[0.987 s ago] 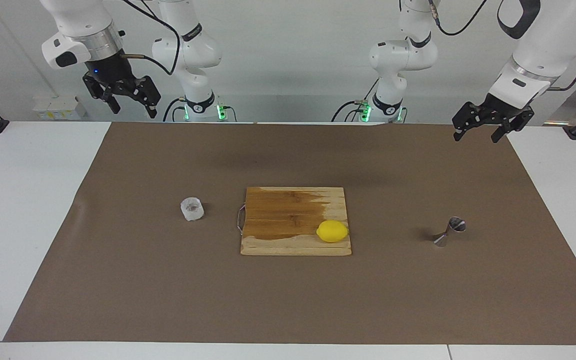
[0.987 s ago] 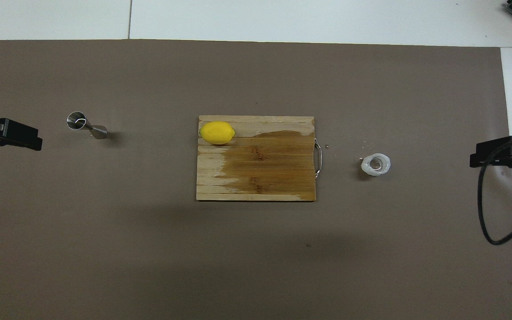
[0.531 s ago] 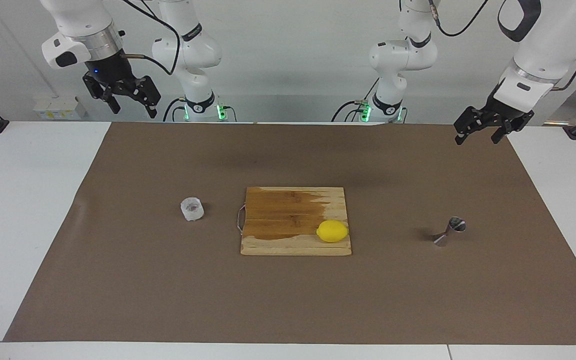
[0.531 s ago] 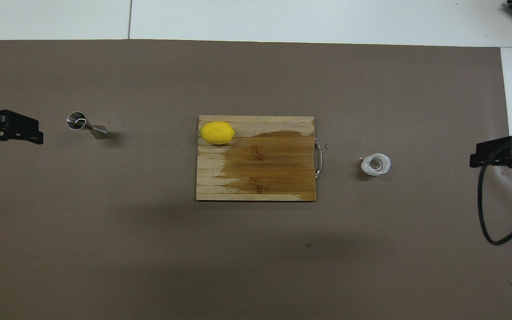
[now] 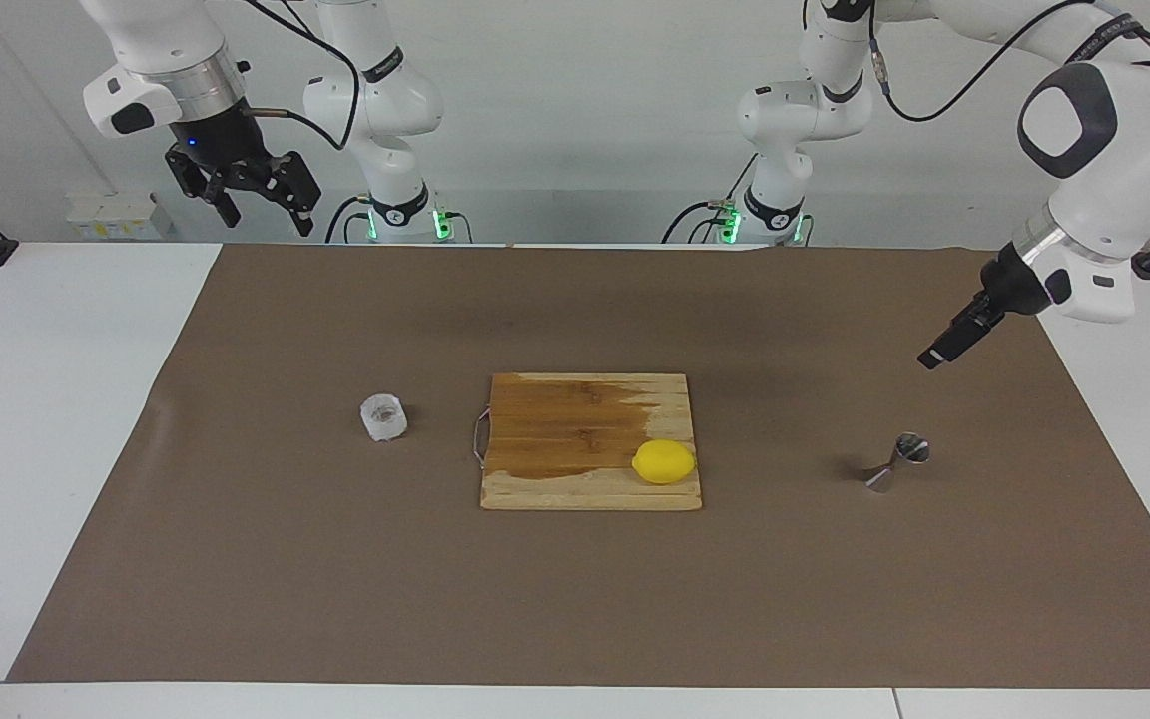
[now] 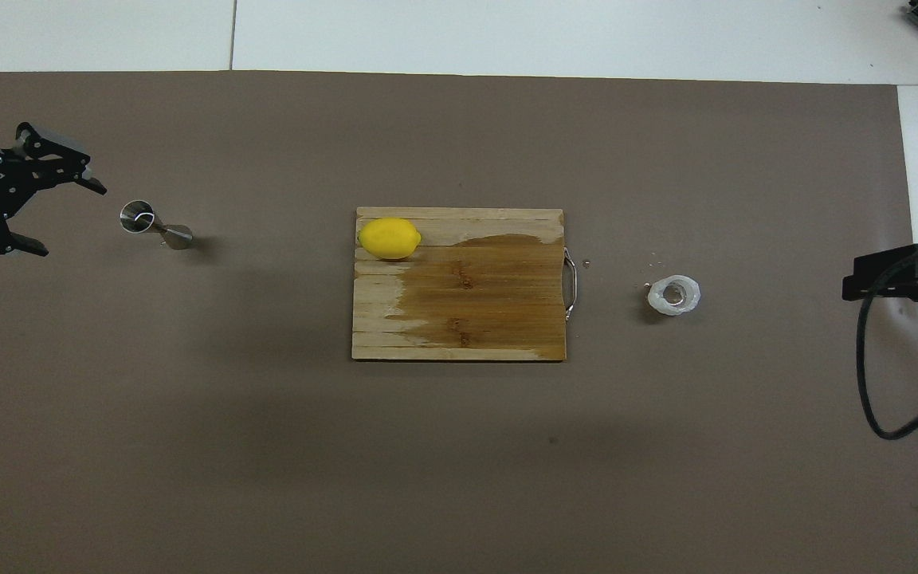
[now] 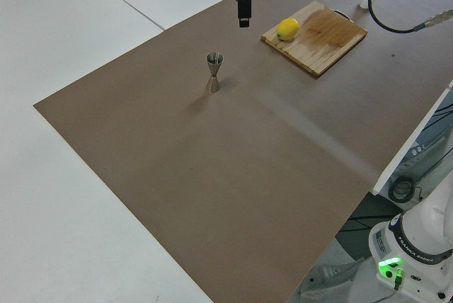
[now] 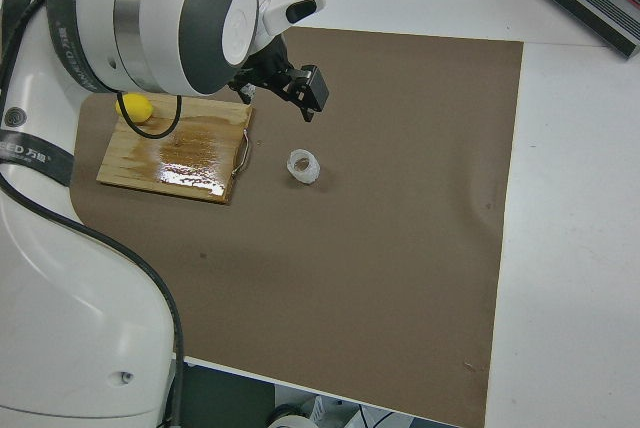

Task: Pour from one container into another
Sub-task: 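Open the left gripper and move it toward the metal cup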

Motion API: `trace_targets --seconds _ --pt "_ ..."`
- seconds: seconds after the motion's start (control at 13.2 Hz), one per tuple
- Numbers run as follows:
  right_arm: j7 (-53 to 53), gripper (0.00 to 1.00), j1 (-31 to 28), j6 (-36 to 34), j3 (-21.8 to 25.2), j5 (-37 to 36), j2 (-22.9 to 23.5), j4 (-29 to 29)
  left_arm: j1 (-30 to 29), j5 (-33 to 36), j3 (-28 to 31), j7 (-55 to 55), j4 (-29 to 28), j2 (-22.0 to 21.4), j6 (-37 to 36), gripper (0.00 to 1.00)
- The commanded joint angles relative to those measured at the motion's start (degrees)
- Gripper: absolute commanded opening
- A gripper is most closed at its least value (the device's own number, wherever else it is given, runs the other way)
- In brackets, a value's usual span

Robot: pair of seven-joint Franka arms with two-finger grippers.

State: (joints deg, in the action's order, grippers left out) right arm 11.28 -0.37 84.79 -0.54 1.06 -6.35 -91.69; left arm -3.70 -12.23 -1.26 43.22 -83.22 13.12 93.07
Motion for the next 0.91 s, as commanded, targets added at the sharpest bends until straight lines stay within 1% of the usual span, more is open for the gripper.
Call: trace_targets --seconds 0.0,0.15,0.3,0.46,0.53,0.61,0.68,0.76,0.83 --pt "0.3 1.0 -0.6 -0.6 -0.3 1.2 -0.8 -0.6 -3.7 -6.6 -0.1 12.6 4.0 4.4 2.3 1.0" --pt "0.3 1.0 -0.6 -0.6 -0.3 1.2 -0.8 -0.6 -5.6 -11.6 -0.1 22.6 4.7 7.3 2.0 1.0" --pt "0.3 1.0 -0.6 -0.6 -0.3 1.2 -0.8 -0.6 -7.6 -18.6 -0.1 25.5 7.3 10.1 -0.9 1.0" --pt "0.3 1.0 -0.6 -0.6 -0.3 1.2 -0.8 -0.6 -9.3 -20.1 0.0 29.4 11.9 16.1 -4.0 1.0" --pt "0.3 1.0 -0.6 -0.7 -0.3 1.2 -0.8 -0.6 -10.5 -20.3 -0.5 29.5 14.6 18.9 -5.1 1.0" --pt "0.3 1.0 -0.6 -0.6 -0.3 1.2 -0.8 -0.6 -12.0 -20.5 -1.1 29.5 15.3 20.3 -4.7 1.0" --pt "0.3 1.0 -0.6 -0.6 -0.3 1.2 -0.8 -0.6 -12.6 -21.1 -1.0 29.0 15.0 20.6 -2.8 1.0" --pt "0.3 1.0 -0.6 -0.6 -0.3 1.2 -0.8 -0.7 -13.9 -23.8 -0.8 28.9 13.3 20.6 0.0 1.0" --pt "0.2 1.0 -0.6 -0.6 -0.3 1.2 -0.8 -0.6 -14.3 -24.4 -0.8 28.6 11.6 20.5 1.7 1.0"
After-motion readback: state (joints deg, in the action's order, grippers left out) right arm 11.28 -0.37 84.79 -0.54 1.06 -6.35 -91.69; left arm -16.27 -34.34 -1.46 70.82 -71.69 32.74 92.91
